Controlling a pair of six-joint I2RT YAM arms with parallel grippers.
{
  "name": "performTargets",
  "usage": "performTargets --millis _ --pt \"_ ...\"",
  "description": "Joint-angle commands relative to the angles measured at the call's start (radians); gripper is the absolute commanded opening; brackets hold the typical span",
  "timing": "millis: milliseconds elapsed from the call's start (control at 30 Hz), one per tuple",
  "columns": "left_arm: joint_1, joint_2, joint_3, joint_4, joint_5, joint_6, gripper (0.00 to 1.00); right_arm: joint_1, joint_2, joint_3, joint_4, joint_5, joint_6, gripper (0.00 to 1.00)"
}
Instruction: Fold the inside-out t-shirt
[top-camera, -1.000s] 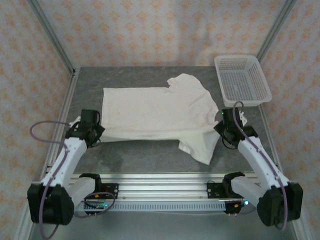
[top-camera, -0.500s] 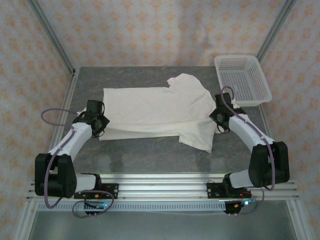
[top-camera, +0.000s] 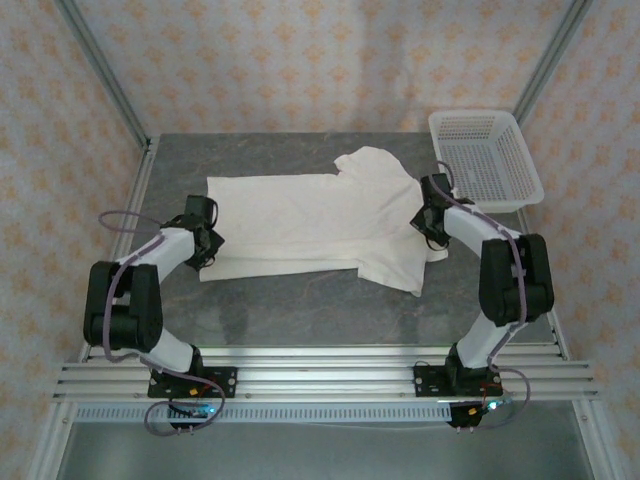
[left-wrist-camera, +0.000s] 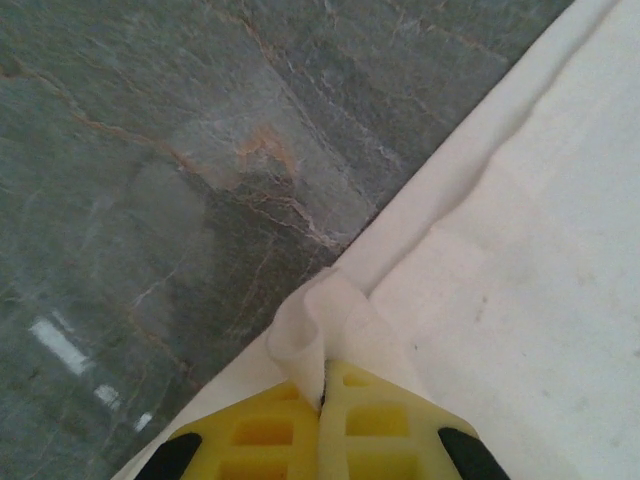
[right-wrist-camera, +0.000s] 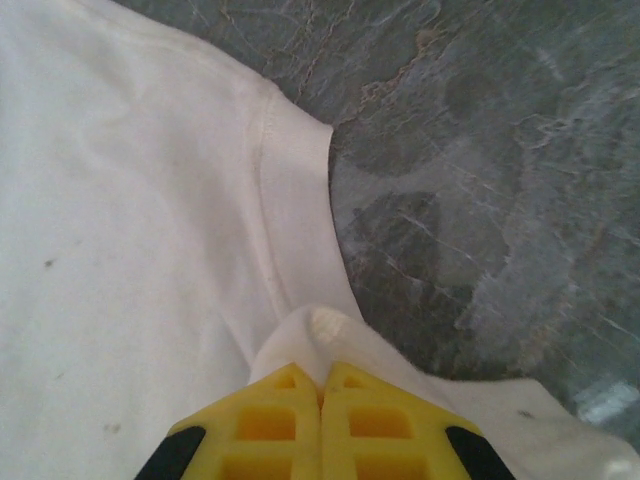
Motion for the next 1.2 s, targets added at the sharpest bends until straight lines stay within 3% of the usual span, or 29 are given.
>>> performTargets --millis 0,67,167,267,400,533,600,733,867,1067,1100,1167 --pt "0.012 0.040 0.057 0.038 0.013 0.017 0.11 -0.008 0.033 0.032 0.011 -0.005 -0.013 0.04" --pt "0.012 0.033 0.067 0.033 0.019 0.034 0.29 -0.008 0.017 0.032 0.003 -0.031 -0.015 0.17" --pt "0.012 -0.045 0.062 0.023 0.010 0.058 0.47 -0.008 -0.076 0.021 -0.040 -0.033 -0.005 0.34" --pt "0.010 -0.173 0.059 -0.014 0.024 0.095 0.52 -0.008 -0.217 -0.015 -0.101 0.003 -0.009 0.38" --pt "-0.020 -0.392 0.047 -0.110 0.108 0.112 0.47 -0.008 -0.432 -0.160 -0.163 -0.019 -0.007 0.38" --pt "-0.174 -0.581 0.032 -0.194 0.135 0.138 0.47 -0.008 -0.617 -0.384 -0.161 -0.157 -0.002 0.39" --pt "-0.247 -0.656 0.001 -0.191 0.210 0.163 0.48 -0.008 -0.652 -0.454 -0.170 -0.239 -0.008 0.39" --pt "-0.386 -0.735 -0.070 -0.176 0.306 0.206 0.56 0.003 -0.631 -0.512 -0.159 -0.358 -0.026 0.39" --pt "-0.519 -0.729 -0.077 -0.244 0.248 0.247 0.61 0.027 -0.568 -0.528 -0.116 -0.381 -0.019 0.39" --pt "-0.571 -0.689 -0.088 -0.235 0.233 0.258 0.77 0.057 -0.437 -0.483 -0.077 -0.375 -0.012 0.38" --pt "-0.575 -0.685 -0.088 -0.230 0.233 0.260 0.79 0.063 -0.428 -0.475 -0.076 -0.364 -0.012 0.34" --pt "-0.582 -0.679 -0.088 -0.223 0.230 0.263 0.83 0.065 -0.422 -0.452 -0.084 -0.359 -0.004 0.15"
